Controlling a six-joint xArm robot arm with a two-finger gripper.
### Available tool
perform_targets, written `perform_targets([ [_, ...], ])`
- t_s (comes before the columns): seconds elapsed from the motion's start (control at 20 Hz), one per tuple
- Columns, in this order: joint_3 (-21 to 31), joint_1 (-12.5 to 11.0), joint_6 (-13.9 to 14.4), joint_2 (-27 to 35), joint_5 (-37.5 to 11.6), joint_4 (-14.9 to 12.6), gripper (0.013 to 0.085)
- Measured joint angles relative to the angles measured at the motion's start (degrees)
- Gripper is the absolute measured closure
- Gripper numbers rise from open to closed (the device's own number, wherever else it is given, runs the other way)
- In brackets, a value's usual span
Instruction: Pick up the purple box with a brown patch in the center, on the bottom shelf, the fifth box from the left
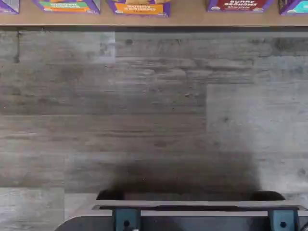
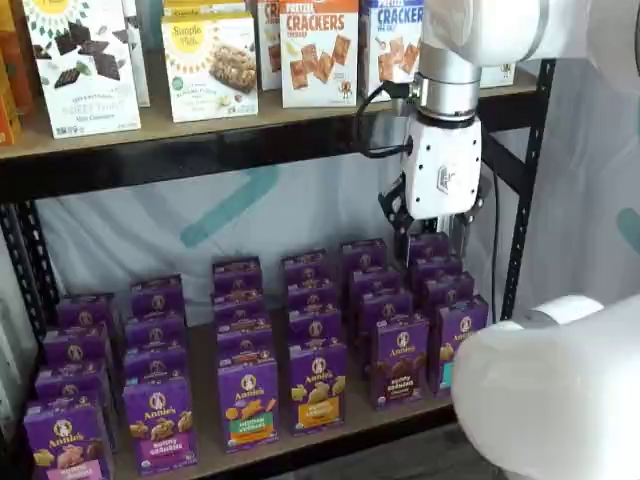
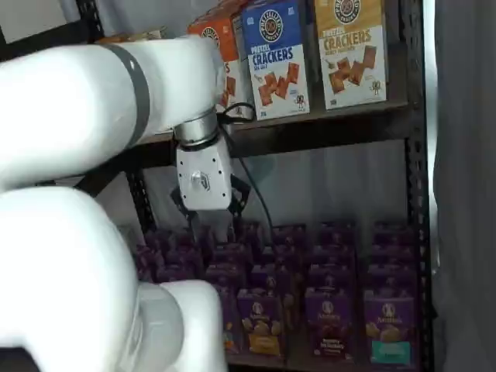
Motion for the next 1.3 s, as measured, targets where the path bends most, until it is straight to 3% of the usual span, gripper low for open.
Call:
perform_targets([
  [0.45,-0.7,1.2,1.6,1.0,0.6,-2.6,0.013],
  [0.6,-0.3,0.7,1.0,2.1,0.1,-2.2,0.013],
  [1.0,2.5,-0.1,0.1,5.6,-6.6,-1.4,0.013],
  [1.3,4.6,-0.7,-0.1,10.8,-13.8,-2.5,0.013],
])
